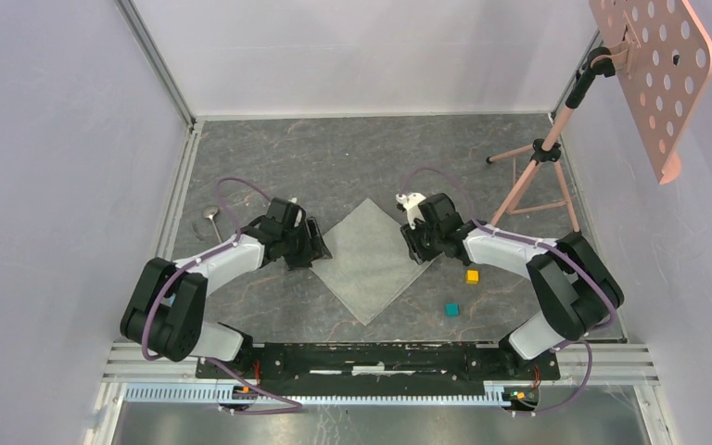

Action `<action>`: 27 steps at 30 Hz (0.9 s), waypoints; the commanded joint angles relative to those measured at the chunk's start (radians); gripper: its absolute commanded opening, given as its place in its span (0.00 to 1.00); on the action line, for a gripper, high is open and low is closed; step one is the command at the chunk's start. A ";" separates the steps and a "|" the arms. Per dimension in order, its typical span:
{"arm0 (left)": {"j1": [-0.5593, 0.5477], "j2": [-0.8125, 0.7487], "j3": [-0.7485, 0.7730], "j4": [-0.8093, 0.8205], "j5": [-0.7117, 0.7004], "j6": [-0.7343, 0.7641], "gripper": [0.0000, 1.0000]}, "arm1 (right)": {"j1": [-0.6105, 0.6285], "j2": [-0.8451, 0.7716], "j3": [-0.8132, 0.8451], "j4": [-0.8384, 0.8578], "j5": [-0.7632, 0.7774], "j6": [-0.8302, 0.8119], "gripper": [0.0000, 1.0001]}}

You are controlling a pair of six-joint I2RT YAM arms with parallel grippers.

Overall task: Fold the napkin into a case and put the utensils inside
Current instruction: Smooth out the lower triangle-folded napkin at the center of the board, then pick up the lower triangle-folded napkin from the center of the board.

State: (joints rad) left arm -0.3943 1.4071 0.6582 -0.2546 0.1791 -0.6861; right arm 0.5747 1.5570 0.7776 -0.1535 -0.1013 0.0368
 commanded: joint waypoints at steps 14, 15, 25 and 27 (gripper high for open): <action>0.005 -0.474 0.170 -0.425 -0.412 0.125 0.72 | 0.331 -0.122 0.150 -0.269 0.297 0.072 0.65; 0.006 -0.513 0.182 -0.439 -0.456 0.110 0.73 | 0.353 -0.115 0.154 -0.270 0.232 0.092 0.67; 0.006 -0.846 0.072 -0.377 -0.545 -0.027 0.74 | 0.583 0.066 0.264 -0.275 0.067 0.228 0.77; 0.006 -0.849 0.071 -0.385 -0.547 -0.024 0.74 | 0.601 0.096 0.282 -0.286 0.071 0.236 0.77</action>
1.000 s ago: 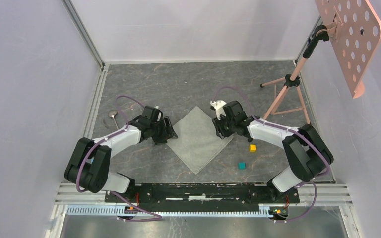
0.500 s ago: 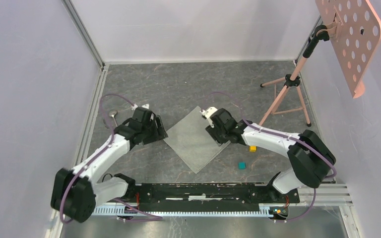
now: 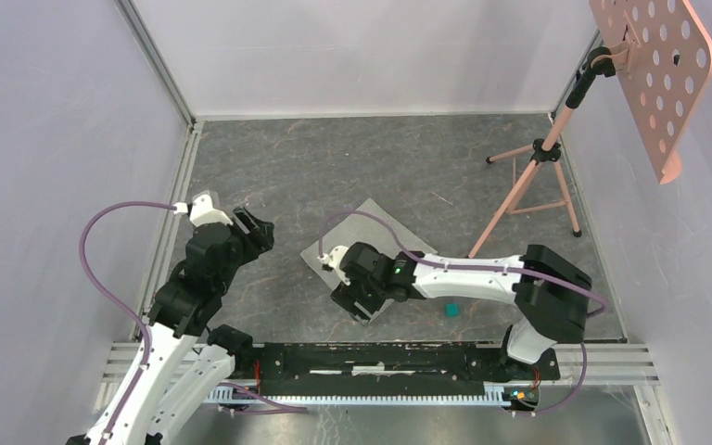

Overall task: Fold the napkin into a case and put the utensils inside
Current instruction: Pick up the lower triangle-folded napkin from the center of the board.

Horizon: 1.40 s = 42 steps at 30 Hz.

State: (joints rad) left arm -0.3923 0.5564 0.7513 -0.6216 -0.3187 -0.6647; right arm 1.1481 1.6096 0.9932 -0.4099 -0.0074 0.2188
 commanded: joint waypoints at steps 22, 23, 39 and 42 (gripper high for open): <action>0.003 -0.019 -0.054 -0.006 -0.045 -0.013 0.75 | 0.110 0.235 0.132 -0.120 0.165 0.053 0.53; 0.003 -0.021 -0.054 -0.006 -0.046 -0.013 0.75 | 0.111 0.237 0.121 -0.111 0.166 0.053 0.45; 0.004 0.156 -0.078 0.021 0.089 -0.136 0.76 | 0.074 0.033 0.002 0.175 0.056 0.048 0.01; 0.004 0.234 -0.049 -0.005 0.132 -0.187 0.79 | 0.044 -0.036 -0.050 0.239 0.016 0.067 0.01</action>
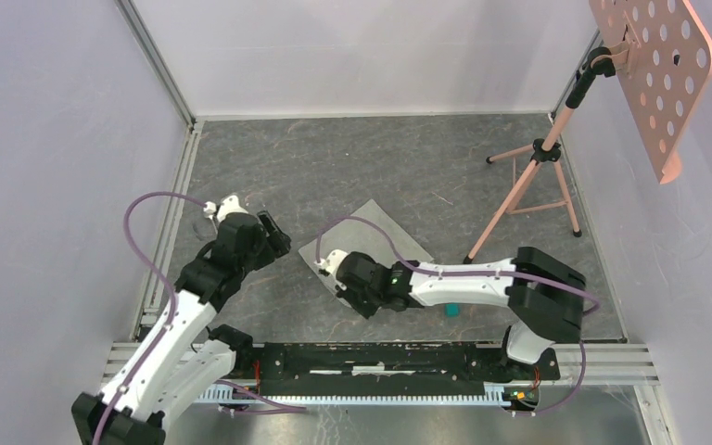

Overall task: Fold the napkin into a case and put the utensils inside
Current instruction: Pick up the lower triangle-folded napkin from the center of the board.

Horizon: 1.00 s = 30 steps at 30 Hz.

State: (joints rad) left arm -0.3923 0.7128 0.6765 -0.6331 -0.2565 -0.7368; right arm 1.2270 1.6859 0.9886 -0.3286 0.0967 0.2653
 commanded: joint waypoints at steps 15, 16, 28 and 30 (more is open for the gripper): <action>0.005 0.285 -0.269 0.472 0.431 -0.506 0.90 | -0.284 -0.288 -0.337 0.475 -0.418 0.173 0.00; 0.005 0.306 -0.279 0.519 0.441 -0.505 0.90 | -0.291 -0.294 -0.345 0.486 -0.424 0.179 0.00; 0.021 0.532 -0.348 0.751 0.420 -0.503 0.67 | -0.350 -0.357 -0.414 0.551 -0.465 0.231 0.00; 0.032 0.550 -0.343 0.757 0.413 -0.488 0.61 | -0.355 -0.363 -0.416 0.543 -0.462 0.225 0.00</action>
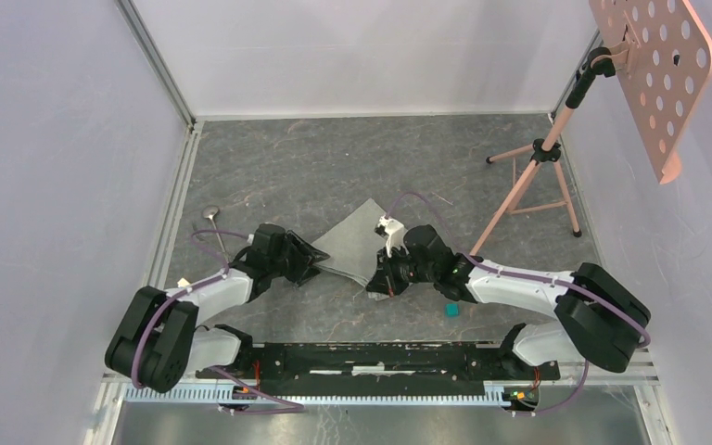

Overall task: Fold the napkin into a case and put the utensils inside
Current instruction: Pick up the lower triangle-folded napkin from the center of the board.

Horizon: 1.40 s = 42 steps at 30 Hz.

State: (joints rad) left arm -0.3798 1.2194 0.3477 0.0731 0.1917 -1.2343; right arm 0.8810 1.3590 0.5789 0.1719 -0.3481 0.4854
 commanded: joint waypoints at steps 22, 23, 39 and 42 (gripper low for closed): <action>0.285 -0.199 0.035 -0.384 -0.023 0.318 0.02 | 0.174 0.127 -0.003 0.174 -0.204 0.020 0.00; 0.286 -0.232 0.046 -0.441 -0.055 0.321 0.02 | 0.178 0.138 -0.008 0.211 -0.224 0.035 0.01; 0.042 0.042 0.480 -0.727 -0.330 0.224 0.02 | -0.017 0.188 -0.215 0.586 -0.397 0.228 0.01; -0.004 0.185 0.594 -0.796 -0.397 0.201 0.02 | -0.045 0.215 -0.227 0.590 -0.393 0.214 0.01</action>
State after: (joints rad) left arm -0.3527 1.2800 0.8108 -0.6598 0.0036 -0.9939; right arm 0.8562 1.5436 0.3847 0.7448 -0.6563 0.6956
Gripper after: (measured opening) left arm 0.105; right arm 0.023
